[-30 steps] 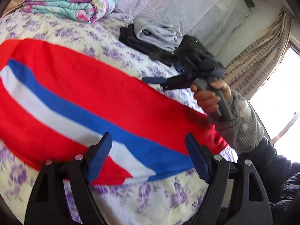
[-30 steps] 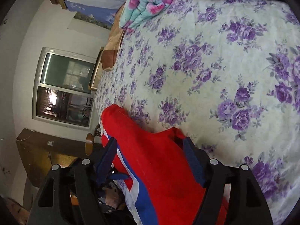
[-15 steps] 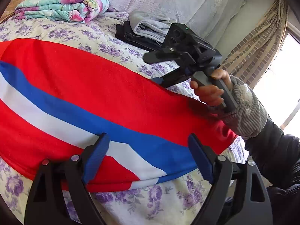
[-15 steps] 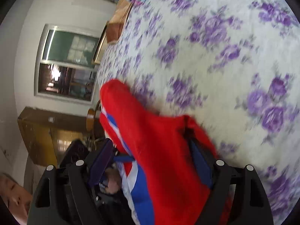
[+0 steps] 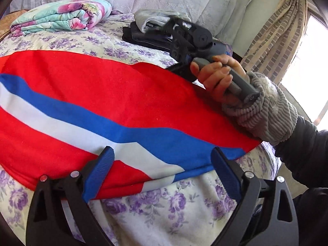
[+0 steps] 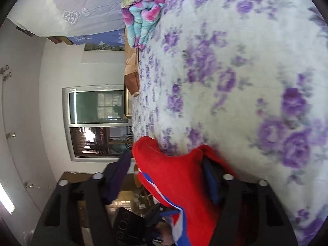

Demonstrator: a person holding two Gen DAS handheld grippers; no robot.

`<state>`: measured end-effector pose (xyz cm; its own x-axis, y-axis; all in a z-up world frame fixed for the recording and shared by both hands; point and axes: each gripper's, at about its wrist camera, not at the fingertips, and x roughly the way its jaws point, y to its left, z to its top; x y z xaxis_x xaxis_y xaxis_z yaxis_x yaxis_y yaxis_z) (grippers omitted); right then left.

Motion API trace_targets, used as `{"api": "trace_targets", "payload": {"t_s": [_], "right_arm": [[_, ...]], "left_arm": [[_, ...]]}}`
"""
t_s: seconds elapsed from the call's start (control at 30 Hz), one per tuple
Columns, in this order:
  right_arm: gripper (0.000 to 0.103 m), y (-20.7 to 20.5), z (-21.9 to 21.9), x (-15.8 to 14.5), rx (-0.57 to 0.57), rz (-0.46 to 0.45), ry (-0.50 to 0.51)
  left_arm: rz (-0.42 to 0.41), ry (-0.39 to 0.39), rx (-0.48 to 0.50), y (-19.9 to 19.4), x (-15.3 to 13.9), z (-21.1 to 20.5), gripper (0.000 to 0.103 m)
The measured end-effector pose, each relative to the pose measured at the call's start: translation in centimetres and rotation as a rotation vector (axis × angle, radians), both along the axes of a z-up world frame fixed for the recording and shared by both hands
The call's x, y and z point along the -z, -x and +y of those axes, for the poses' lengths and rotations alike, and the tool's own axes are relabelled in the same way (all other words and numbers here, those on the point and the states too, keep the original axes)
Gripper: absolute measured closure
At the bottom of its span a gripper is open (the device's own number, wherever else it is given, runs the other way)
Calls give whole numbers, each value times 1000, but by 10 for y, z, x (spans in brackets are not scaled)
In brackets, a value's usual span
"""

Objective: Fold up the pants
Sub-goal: 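Grasp the folded pants edge with the right tool and pull it straight, then open the right tool and release the pants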

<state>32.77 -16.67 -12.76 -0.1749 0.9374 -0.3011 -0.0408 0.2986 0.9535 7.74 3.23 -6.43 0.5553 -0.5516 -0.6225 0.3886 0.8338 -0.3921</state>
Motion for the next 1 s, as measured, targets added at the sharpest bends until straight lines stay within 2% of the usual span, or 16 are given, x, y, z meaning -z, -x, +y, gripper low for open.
{"api": "trace_targets", "payload": {"t_s": [0.07, 0.13, 0.17, 0.23, 0.3, 0.4, 0.47, 0.5, 0.57, 0.6, 0.63, 0.67, 0.7, 0.8, 0.9, 1.0], "right_arm": [[42, -4, -15, -6, 23, -23, 27], [36, -4, -31, -25, 110, -134, 102], [36, -3, -38, -31, 155, -159, 105], [36, 6, -48, -47, 200, -185, 40], [35, 24, -42, -58, 179, -207, -30], [29, 46, -14, -52, 136, -199, -29], [29, 48, -9, -36, 152, -187, 54], [38, 44, -12, -26, 180, -180, 116], [50, 42, -26, -22, 233, -163, 111], [47, 42, -37, -25, 271, -163, 114], [39, 45, -49, -33, 314, -184, 136], [22, 51, -62, -43, 361, -224, 171], [18, 59, -76, -56, 404, -271, 183], [13, 95, -118, -89, 548, -359, 167], [8, 145, -164, -118, 738, -384, 66], [7, 201, -197, -146, 850, -404, -112]], "left_arm": [[20, 41, -27, -1, -6, 12, 10], [13, 84, -74, -3, -19, 30, 10], [1, 89, -105, -5, -25, 38, 10], [-24, 95, -169, -10, -36, 53, 10], [-6, 116, -227, -19, -39, 69, 10], [73, 134, -311, -29, -26, 88, 12], [86, 151, -317, -29, -19, 97, 22], [80, 148, -317, -26, -17, 101, 30], [84, 150, -332, -21, -17, 110, 35], [87, 162, -345, -17, -18, 116, 35], [85, 164, -364, -15, -21, 119, 35], [75, 154, -388, -11, -25, 121, 33], [58, 141, -399, -9, -29, 120, 29], [0, 138, -399, -3, -39, 111, 13], [-12, 146, -339, -7, -45, 87, 13], [-11, 107, -280, -15, -49, 48, 11]]}}
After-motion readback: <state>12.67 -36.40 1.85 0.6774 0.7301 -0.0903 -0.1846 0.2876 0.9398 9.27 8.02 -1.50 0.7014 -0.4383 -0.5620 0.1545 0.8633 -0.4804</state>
